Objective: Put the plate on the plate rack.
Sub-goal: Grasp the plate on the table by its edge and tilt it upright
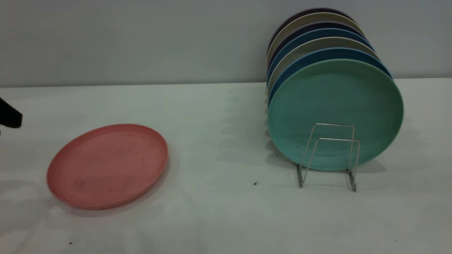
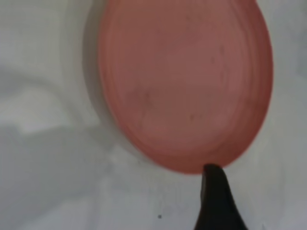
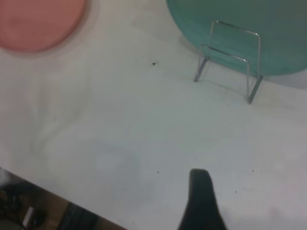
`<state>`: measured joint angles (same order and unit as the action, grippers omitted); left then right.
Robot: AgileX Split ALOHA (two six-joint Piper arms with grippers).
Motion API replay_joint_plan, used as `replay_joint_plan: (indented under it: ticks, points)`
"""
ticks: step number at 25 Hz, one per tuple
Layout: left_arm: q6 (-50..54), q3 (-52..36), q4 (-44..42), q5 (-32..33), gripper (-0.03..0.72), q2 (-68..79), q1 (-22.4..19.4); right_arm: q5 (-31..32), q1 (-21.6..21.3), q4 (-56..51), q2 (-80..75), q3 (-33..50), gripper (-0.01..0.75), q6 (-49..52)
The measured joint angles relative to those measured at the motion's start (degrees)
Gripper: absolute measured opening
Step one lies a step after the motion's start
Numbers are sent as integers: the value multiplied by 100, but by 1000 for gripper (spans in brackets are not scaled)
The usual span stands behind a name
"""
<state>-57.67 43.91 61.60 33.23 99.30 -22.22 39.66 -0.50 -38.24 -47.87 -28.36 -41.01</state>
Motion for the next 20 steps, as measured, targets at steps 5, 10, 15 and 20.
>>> replay_joint_plan:
  ticks: [5,10,15,20]
  points:
    - [-459,0,221,-459,482,479,-40,0,0,-2,0,0,581,-1]
    - [-500,39,410,-576,447,767,-40,0,0,-2,0,0,581,-1]
    - [-605,219,553,-582,440,1401,-40,-5,0,-2,0,0,581,-1]
    - [-619,531,722,-530,440,2048,-40,-5,0,-2,0,0,581,-49]
